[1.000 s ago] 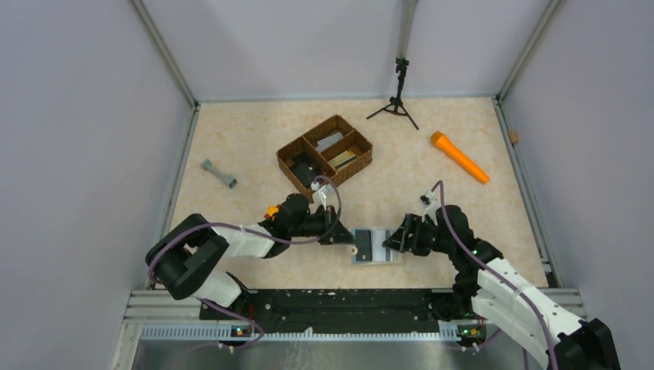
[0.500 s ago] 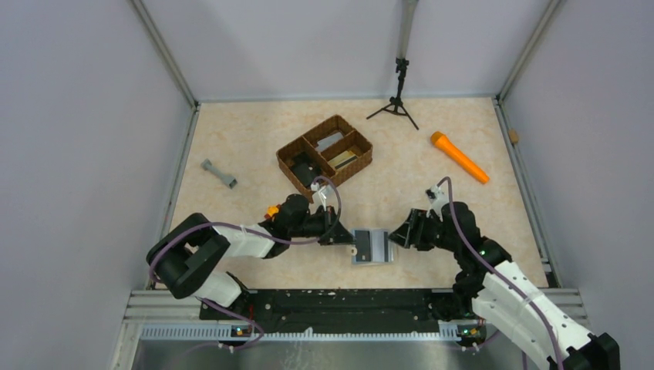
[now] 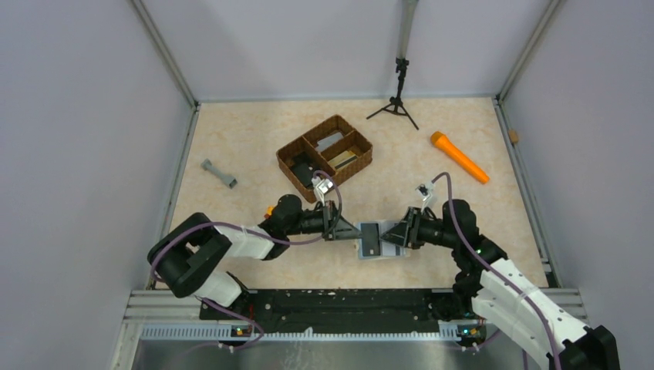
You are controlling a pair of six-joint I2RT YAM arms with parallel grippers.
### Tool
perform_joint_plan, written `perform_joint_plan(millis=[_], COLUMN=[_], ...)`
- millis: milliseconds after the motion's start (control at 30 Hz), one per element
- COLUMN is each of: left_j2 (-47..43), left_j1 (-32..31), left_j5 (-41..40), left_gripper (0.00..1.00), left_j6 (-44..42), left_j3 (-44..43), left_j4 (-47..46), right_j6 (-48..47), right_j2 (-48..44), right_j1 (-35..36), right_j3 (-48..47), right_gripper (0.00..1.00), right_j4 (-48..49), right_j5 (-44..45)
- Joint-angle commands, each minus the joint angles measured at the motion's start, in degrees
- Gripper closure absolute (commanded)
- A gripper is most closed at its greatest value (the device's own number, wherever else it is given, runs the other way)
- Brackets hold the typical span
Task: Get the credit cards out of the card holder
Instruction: Remove the credit card from the card holder.
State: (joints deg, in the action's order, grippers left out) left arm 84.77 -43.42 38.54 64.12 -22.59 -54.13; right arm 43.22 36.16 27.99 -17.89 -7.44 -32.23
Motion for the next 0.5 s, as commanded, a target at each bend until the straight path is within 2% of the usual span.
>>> perform_joint_plan(millis=[0,300,467], left_j2=[-3.26,-8.47,-8.05], left_j1=[0.0,-0.04,-0.5], left_j5=[0.29,-1.4,-1.69], left_gripper=[1.0,1.0,1.0], left_j6=[1.8,2.74,5.09], left_j3=[1.68,4.88,5.96], left_j4=[-8.94,-11.35,-15.76], right_j6=[1.87,7.61,11.55], right_j2=[-0.13,-1.14,-2.06], right_j1=[0.23,0.23,0.23], right_j3=[0.07,3.73,5.71], right_gripper=[0.7,0.6,0.59], right_j4=[4.93,12.63,18.18], right_j5=[-2.55,-6.42,-8.69])
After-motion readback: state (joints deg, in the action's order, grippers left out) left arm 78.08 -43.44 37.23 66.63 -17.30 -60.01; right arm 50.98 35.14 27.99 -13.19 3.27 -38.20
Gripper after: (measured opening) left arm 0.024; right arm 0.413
